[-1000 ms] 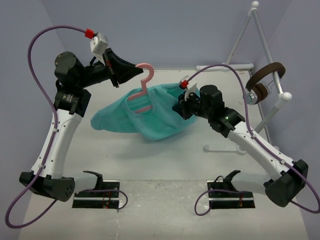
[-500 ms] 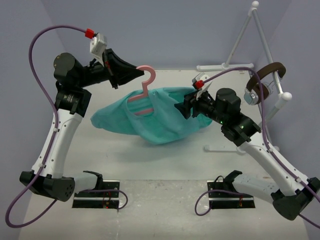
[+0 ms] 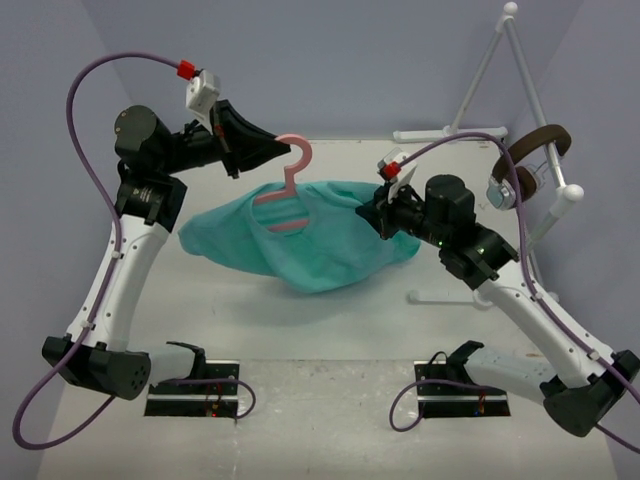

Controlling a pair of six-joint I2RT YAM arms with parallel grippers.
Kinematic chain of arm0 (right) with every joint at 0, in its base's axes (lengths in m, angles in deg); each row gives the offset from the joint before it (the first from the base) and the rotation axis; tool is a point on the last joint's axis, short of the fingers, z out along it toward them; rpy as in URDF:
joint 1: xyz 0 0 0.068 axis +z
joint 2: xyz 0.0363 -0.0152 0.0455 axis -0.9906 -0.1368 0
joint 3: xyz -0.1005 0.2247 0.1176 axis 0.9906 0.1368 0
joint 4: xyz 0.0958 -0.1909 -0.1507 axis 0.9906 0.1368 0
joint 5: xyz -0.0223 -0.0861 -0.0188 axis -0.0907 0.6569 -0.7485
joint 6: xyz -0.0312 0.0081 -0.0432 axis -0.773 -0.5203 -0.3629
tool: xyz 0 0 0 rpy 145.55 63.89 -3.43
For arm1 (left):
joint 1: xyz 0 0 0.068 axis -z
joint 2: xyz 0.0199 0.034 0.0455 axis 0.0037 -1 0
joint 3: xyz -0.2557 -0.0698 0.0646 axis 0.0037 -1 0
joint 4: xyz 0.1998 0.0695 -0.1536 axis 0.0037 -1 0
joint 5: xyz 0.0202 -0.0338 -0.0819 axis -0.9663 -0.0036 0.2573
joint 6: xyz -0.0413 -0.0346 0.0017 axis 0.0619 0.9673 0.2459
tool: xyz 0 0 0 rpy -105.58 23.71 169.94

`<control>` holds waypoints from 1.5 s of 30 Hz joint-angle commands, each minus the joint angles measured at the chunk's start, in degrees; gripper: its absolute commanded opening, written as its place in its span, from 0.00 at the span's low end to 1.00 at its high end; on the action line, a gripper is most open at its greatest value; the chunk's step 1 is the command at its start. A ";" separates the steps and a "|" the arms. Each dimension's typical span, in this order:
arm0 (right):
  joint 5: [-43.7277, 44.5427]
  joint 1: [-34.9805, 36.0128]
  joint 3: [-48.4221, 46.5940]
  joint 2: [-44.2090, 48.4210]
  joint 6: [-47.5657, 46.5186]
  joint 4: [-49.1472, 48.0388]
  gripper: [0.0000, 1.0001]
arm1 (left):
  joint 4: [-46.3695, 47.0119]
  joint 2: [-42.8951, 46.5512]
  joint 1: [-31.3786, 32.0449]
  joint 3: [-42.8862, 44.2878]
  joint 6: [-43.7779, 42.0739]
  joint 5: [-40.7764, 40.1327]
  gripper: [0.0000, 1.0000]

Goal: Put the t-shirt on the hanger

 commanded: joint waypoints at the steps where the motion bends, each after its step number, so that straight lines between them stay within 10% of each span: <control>1: 6.69 0.08 -8.00 3.45 2.52 5.85 0.00 | -2.83 -1.15 -0.52 -1.67 -6.48 -0.18 0.00; 18: 28.20 -4.51 -37.12 -14.39 -6.04 23.99 0.00 | 2.04 -2.08 -0.47 -6.62 -8.66 10.26 0.00; 25: 17.38 -5.64 -38.67 -21.20 -5.11 29.45 0.15 | 11.83 -0.46 -0.47 -7.36 -1.58 11.32 0.00; 29: 6.64 -8.58 -38.22 -22.63 -3.36 31.92 0.41 | 11.83 -0.45 -0.82 -5.68 -0.69 8.00 0.00; 32: 4.51 -12.35 -36.72 -21.19 -0.86 32.16 0.82 | 9.74 -0.52 -1.65 -3.74 -0.33 2.46 0.00; 45: -22.99 -32.12 -2.98 4.48 6.83 6.14 0.79 | 15.39 -1.80 -8.44 0.98 10.95 -1.84 0.00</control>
